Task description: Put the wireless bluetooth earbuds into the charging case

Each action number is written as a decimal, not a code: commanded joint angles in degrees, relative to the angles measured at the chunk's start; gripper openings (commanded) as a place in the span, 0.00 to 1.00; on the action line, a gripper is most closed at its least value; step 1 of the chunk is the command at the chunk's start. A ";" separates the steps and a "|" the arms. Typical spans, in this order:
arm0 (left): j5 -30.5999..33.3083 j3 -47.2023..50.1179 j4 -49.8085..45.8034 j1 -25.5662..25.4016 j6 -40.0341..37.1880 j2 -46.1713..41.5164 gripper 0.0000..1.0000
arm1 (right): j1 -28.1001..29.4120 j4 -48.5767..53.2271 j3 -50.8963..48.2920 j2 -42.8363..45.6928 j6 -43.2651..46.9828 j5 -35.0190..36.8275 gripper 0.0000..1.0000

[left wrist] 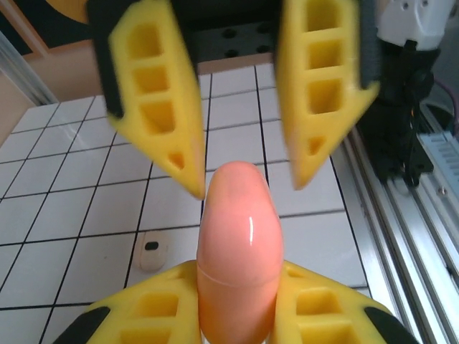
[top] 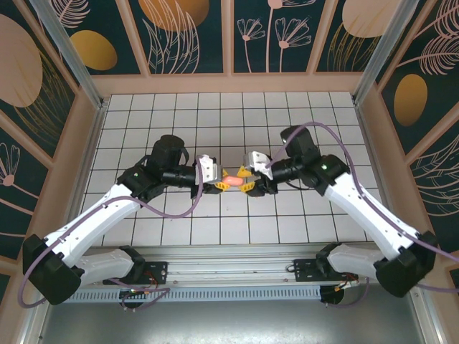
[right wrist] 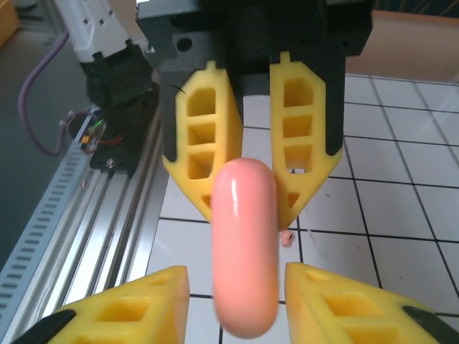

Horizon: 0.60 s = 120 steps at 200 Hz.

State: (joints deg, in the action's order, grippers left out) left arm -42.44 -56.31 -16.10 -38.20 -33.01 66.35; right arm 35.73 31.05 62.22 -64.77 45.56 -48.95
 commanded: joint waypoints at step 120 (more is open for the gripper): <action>-8.19 6.39 16.70 -0.12 17.75 -1.92 0.19 | 0.28 -16.71 -6.92 6.01 -11.10 -1.24 0.47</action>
State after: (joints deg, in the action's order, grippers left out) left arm -48.07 -50.13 -1.89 -38.20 -16.69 65.60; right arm 35.75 15.33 53.60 -57.98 34.09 -48.27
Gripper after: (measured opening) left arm 0.196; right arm 0.467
